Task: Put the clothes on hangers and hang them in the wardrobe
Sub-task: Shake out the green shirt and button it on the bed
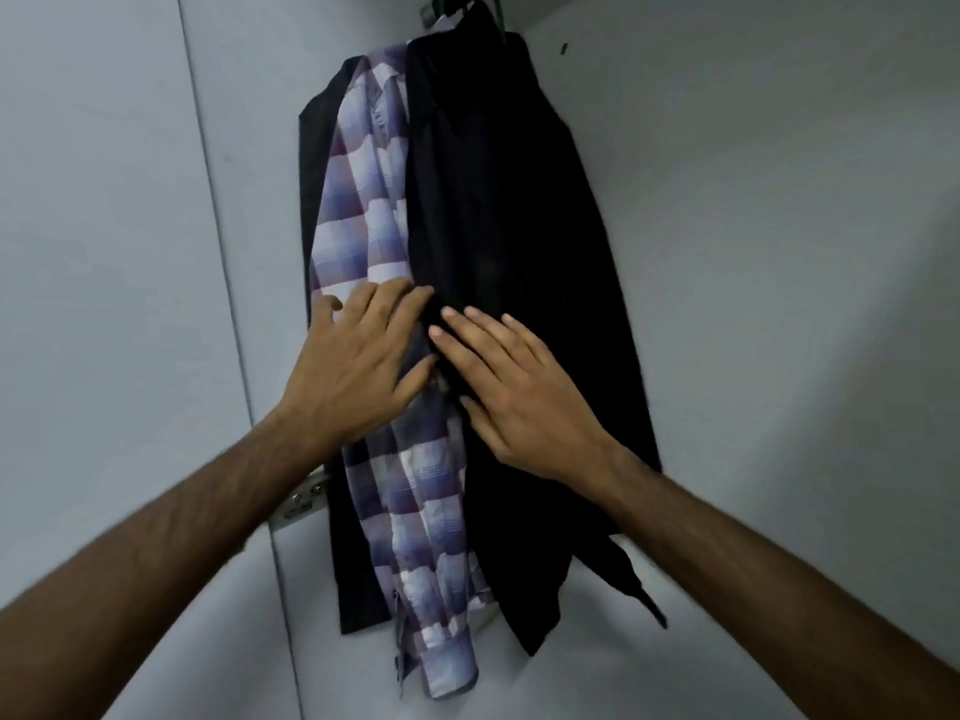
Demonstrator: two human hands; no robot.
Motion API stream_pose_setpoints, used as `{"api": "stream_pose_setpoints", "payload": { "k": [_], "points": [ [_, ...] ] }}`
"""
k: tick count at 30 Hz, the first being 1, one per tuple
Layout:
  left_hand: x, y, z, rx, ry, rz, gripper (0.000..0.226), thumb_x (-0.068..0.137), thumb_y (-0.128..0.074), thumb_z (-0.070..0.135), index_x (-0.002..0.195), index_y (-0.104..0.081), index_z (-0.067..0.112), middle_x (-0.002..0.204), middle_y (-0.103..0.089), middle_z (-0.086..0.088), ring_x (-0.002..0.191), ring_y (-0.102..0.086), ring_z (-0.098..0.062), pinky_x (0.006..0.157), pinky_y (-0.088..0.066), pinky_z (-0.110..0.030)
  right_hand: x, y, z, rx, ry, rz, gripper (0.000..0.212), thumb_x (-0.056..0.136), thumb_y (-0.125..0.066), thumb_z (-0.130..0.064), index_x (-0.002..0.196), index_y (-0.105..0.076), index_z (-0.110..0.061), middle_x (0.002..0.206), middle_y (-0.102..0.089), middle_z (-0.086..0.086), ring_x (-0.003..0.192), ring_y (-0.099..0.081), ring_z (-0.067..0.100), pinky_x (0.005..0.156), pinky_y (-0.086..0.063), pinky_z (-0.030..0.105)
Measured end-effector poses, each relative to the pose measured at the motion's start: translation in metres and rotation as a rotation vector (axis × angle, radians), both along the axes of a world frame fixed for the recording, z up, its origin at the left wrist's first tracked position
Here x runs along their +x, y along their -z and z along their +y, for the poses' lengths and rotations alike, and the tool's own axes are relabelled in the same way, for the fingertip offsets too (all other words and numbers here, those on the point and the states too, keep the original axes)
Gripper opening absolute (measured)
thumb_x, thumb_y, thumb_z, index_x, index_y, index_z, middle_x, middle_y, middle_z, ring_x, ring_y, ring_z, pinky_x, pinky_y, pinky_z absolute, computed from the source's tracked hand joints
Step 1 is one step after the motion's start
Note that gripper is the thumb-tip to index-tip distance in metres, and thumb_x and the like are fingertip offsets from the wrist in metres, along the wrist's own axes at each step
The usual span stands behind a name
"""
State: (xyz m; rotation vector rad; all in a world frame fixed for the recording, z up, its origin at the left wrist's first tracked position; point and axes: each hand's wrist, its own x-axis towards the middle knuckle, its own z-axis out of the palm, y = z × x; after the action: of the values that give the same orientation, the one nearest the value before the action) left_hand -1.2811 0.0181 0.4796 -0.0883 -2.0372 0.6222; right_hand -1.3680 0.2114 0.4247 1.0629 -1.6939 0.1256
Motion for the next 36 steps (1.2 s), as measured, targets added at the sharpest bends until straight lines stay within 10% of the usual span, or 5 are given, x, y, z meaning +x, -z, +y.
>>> {"api": "stream_pose_setpoints", "payload": {
  "k": [3, 14, 20, 36],
  "points": [
    [0.018, 0.025, -0.036, -0.060, -0.188, -0.139, 0.062, 0.098, -0.033, 0.049, 0.145, -0.045, 0.010, 0.156, -0.038, -0.014, 0.141, -0.037, -0.033, 0.110, -0.029, -0.056, -0.001, -0.001, -0.035, -0.059, 0.055, -0.109, 0.052, 0.097, -0.046, -0.037, 0.143, -0.054, -0.013, 0.156, -0.044, 0.011, 0.144, -0.041, 0.027, 0.118, -0.026, 0.058],
    [0.241, 0.134, -0.144, 0.077, -0.674, -0.035, 0.070, 0.104, -0.033, 0.048, 0.159, -0.017, 0.009, 0.167, -0.004, -0.015, 0.155, -0.005, -0.031, 0.121, -0.013, -0.061, 0.136, 0.064, -0.237, 0.091, -0.642, -0.091, 0.083, 0.101, -0.048, -0.052, 0.161, -0.016, -0.004, 0.169, -0.007, 0.014, 0.157, -0.002, 0.027, 0.125, -0.013, 0.056],
    [0.424, 0.202, -0.181, 0.160, -1.015, -0.074, 0.073, 0.103, -0.036, 0.050, 0.160, -0.012, 0.011, 0.167, -0.004, -0.015, 0.155, -0.007, -0.031, 0.120, -0.016, -0.061, 0.293, 0.125, -0.322, 0.279, -0.868, 0.122, 0.082, 0.103, -0.035, -0.055, 0.161, -0.009, -0.003, 0.169, -0.002, 0.016, 0.157, 0.000, 0.031, 0.125, -0.011, 0.057],
    [0.861, 0.360, -0.124, 0.648, -1.673, -0.116, 0.069, 0.100, -0.040, 0.049, 0.157, -0.027, 0.012, 0.167, -0.011, -0.011, 0.154, -0.011, -0.029, 0.122, -0.013, -0.057, 0.741, 0.291, -0.444, 0.728, -1.465, -0.095, 0.086, 0.097, -0.049, -0.057, 0.160, -0.021, -0.005, 0.168, -0.017, 0.014, 0.156, -0.015, 0.027, 0.124, -0.013, 0.058]
  ]
}}
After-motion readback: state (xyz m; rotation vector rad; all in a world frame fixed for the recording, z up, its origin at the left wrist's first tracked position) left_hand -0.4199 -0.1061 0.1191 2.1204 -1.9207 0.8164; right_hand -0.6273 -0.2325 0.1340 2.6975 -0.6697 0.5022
